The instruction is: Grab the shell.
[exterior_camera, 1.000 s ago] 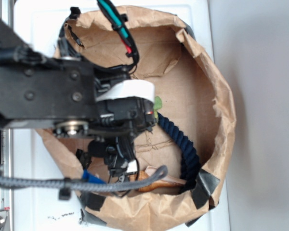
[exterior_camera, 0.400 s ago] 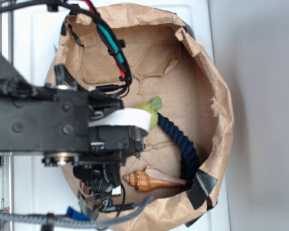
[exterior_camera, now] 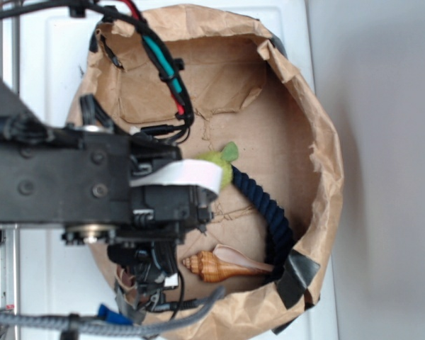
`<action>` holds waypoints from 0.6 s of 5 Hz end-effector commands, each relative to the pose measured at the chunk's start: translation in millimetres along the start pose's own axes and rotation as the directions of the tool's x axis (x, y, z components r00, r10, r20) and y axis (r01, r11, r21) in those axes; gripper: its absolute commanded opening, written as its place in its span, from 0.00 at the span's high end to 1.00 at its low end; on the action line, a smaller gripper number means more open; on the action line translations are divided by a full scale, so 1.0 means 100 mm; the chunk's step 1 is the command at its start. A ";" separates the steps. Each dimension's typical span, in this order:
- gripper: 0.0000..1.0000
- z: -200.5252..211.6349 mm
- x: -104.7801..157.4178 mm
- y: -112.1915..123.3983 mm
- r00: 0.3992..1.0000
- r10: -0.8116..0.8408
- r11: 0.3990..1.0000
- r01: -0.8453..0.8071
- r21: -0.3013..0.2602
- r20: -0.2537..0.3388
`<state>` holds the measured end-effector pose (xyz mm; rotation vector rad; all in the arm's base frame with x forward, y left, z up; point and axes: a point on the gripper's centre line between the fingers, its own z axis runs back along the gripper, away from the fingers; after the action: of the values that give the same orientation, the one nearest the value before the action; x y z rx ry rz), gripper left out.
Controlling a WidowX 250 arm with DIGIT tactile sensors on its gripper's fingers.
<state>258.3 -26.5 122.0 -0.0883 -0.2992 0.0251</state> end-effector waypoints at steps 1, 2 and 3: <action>0.00 0.06 0.13 -0.11 0.989 -0.120 0.990 0.126 -0.068 0.090; 0.00 -0.07 0.18 -0.19 0.984 -0.145 0.988 0.149 -0.039 0.099; 0.00 -0.22 0.29 -0.25 0.988 -0.121 0.993 0.120 0.022 0.094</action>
<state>284.1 -47.3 91.9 -0.0412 -0.3428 -0.0708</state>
